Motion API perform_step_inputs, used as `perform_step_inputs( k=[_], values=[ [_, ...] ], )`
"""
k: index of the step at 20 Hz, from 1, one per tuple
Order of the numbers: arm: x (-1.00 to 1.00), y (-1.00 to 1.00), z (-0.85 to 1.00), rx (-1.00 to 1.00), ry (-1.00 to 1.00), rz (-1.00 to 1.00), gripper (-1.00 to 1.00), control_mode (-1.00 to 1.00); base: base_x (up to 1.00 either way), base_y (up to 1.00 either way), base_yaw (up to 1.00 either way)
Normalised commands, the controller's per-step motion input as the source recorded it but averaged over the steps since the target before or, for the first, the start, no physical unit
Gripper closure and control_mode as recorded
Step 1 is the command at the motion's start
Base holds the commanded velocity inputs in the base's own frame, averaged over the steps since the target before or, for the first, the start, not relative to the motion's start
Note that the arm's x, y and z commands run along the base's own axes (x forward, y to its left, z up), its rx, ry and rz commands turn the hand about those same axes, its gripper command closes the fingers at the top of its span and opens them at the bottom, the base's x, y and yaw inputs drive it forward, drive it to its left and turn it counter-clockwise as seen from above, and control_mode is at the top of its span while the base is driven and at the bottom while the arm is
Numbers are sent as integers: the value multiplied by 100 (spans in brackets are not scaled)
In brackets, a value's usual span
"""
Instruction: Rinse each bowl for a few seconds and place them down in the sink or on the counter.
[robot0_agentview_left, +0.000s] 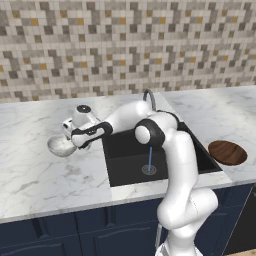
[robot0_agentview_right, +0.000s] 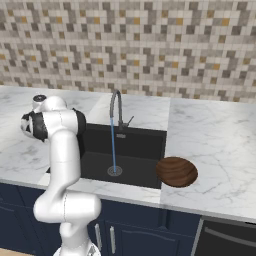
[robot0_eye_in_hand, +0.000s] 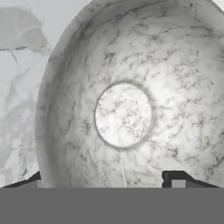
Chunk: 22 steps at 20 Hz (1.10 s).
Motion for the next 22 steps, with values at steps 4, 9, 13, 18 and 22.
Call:
perform_step_inputs(
  k=[4,9,13,18,22],
  values=[
    [13,12,-14,0,0,0,100,-100,0,0,0],
    [10,8,-13,0,1,1,100,-100,0,0,0],
    [7,6,-10,0,2,2,100,-100,0,0,0],
    [-8,4,9,-4,-1,2,100,-100,0,0,0],
    [-26,-5,20,-3,-1,-1,100,-100,0,0,0]
  ],
)
